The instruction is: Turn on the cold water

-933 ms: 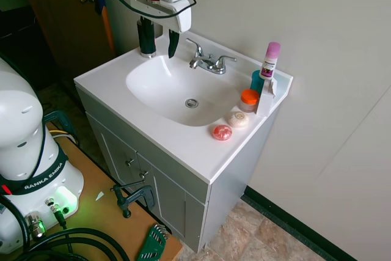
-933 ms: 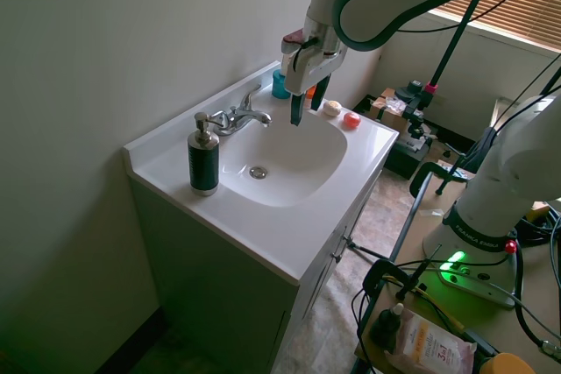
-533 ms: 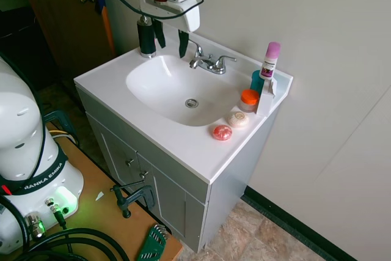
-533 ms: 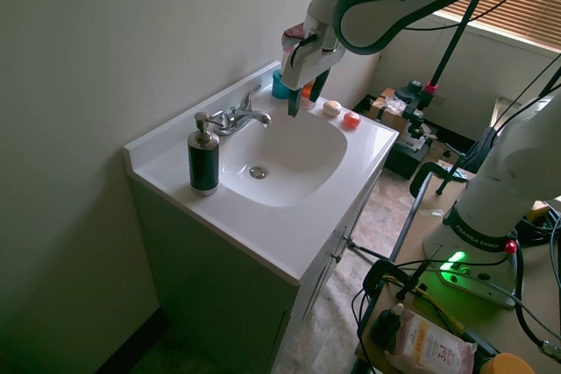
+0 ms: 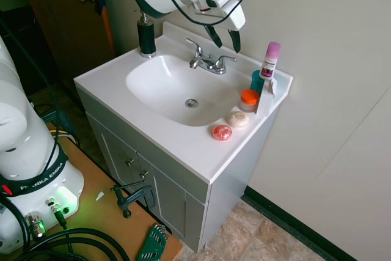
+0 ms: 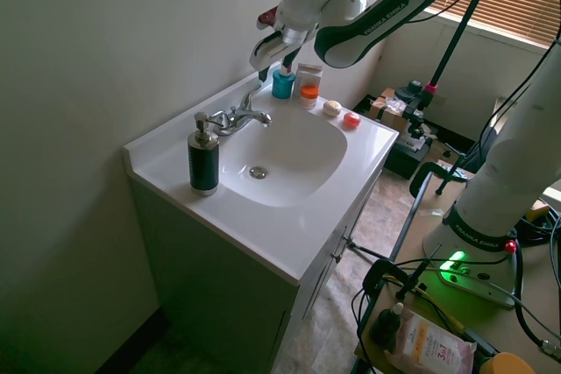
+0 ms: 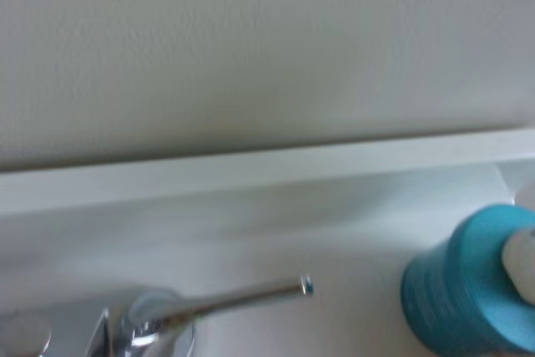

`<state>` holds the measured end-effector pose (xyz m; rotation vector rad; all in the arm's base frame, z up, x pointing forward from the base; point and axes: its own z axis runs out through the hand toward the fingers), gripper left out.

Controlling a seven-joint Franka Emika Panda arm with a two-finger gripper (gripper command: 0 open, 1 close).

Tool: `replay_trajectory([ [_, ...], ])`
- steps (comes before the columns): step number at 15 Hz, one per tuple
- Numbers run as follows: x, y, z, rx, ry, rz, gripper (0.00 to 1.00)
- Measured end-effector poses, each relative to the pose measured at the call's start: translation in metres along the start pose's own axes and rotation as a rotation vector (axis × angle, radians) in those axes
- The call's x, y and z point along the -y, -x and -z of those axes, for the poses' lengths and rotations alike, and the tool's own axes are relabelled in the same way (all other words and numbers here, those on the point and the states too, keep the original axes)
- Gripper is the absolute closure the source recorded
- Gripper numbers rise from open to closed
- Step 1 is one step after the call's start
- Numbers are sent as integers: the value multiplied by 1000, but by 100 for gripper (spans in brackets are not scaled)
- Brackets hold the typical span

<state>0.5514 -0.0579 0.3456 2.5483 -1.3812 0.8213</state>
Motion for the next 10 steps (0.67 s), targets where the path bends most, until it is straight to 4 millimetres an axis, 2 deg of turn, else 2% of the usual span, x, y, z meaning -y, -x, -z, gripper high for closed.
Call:
replay_trajectory([
  [6, 23, 1, -62, -42, 14, 11, 0],
  [8, 24, 5, -75, -30, 25, 12, 0],
  [10, 23, 4, -76, -24, 30, 0, 0],
])
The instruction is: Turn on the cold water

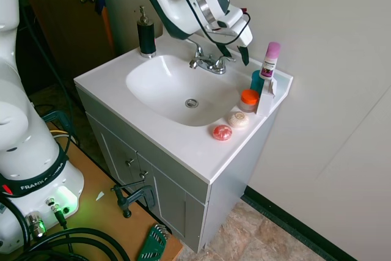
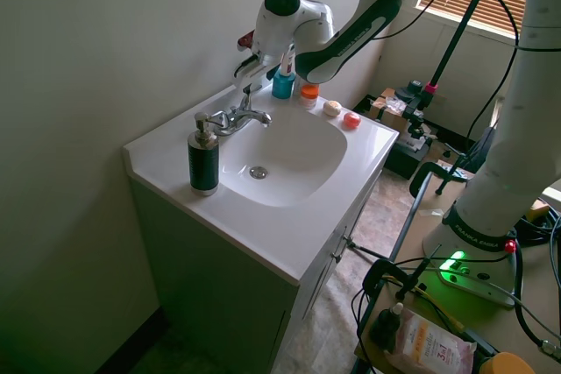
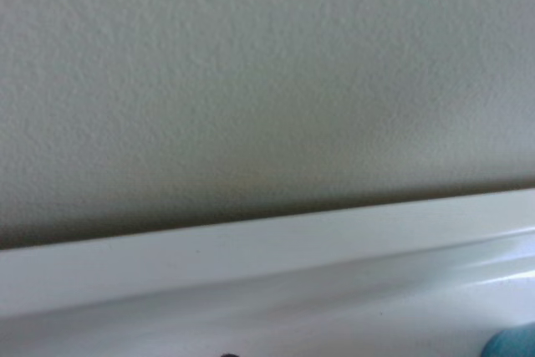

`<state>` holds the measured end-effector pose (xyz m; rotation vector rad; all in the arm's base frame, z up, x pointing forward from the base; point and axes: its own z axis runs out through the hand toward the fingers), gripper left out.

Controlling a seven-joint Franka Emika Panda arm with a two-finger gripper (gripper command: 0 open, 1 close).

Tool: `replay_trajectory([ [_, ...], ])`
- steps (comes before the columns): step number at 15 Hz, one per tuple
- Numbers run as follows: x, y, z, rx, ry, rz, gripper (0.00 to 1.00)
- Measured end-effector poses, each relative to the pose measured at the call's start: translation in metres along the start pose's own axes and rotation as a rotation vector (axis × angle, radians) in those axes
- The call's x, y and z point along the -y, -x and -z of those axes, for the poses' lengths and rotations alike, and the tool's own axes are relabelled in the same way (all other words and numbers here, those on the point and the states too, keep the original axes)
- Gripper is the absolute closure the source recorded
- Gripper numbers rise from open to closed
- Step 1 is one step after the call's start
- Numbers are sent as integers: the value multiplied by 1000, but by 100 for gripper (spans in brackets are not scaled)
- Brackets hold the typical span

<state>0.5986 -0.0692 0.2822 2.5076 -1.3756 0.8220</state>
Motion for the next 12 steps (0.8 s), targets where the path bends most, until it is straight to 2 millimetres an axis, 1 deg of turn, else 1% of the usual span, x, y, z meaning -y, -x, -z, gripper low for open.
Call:
replay_trajectory([
  [2, -6, -1, 1, 24, 9, -39, 0],
  [3, -13, 1, 4, 41, 15, -52, 0],
  [5, -38, 15, 12, 86, 41, -45, 0],
  [6, -48, 20, 20, 101, 44, -41, 0],
  [8, -63, 45, 35, 145, 43, -21, 0],
  [10, -70, 69, 51, 219, 38, -6, 0],
  [12, -77, 80, 66, 293, 33, 11, 0],
])
